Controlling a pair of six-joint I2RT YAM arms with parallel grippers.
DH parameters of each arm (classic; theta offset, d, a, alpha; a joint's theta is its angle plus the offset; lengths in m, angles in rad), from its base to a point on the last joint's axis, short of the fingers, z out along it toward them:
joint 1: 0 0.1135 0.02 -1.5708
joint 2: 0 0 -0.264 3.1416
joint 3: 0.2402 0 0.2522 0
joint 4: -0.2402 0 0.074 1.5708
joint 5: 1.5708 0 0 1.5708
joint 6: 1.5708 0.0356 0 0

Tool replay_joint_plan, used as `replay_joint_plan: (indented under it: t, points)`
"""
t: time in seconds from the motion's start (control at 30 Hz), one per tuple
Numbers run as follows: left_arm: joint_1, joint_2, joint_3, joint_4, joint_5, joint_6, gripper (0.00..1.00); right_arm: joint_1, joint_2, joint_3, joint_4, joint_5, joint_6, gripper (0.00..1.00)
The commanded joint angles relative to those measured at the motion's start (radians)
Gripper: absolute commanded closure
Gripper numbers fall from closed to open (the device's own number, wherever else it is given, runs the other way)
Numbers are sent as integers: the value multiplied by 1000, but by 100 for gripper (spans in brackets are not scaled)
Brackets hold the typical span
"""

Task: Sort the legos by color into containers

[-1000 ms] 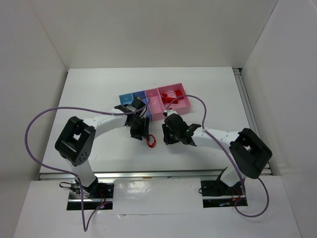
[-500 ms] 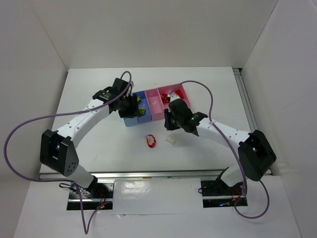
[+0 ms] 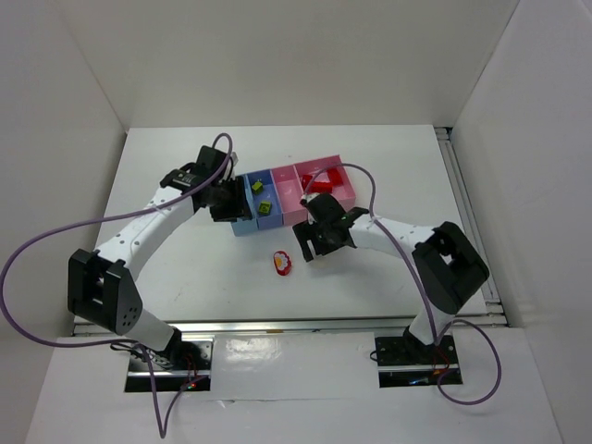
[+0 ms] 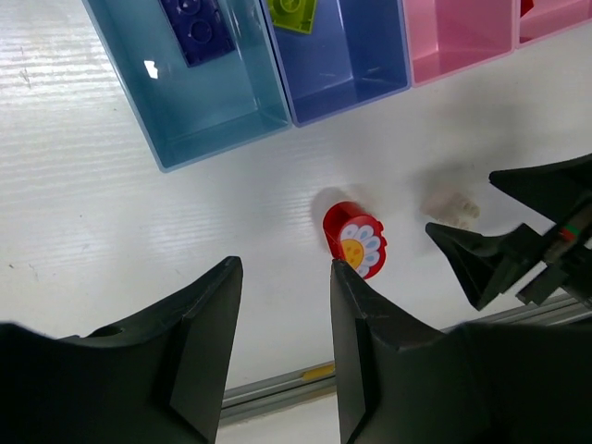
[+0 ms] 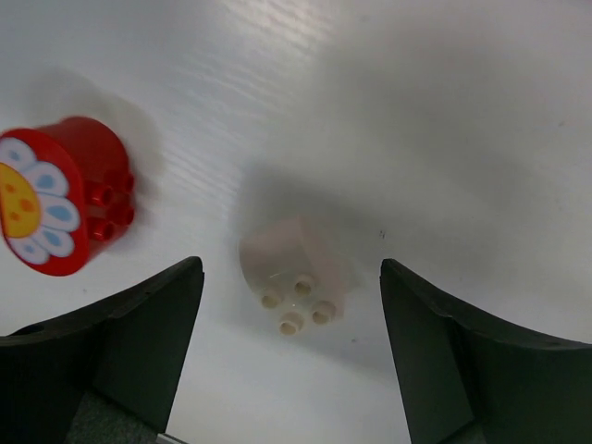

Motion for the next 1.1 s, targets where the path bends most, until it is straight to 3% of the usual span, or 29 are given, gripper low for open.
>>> replay_joint_plan:
  t: [0.0,0.13,0.2,0.27,0.43,0.47,0.77,0.83,1.07]
  points:
    - [5,-23,-11,6,17,12,46,14,22,4,-40,-32,-50,17]
    - [5,-23,-21,6,6,23,46,14,50,-29,-31,-9,-60,18]
    - [5,-23,-21,6,6,23,46,14,60,-42,-18,-9,-60,25]
    - [5,-23,-21,6,-3,23,46,14,69,-42,-18,3,-60,38]
    - [5,-14,-11,6,6,23,46,23,21,-60,-18,-6,-27,56]
    - [5,-14,-11,6,6,23,46,23,10,-60,-18,-6,-14,65]
    - [5,29,65,-20,74,32,44,23,-38,213,-127,129,91,66]
    - [-42,29,65,-41,48,21,35,14,-4,266,-98,151,91,66]
    - [-107,14,-28,-58,47,-32,34,-56,195,582,-72,106,62,66]
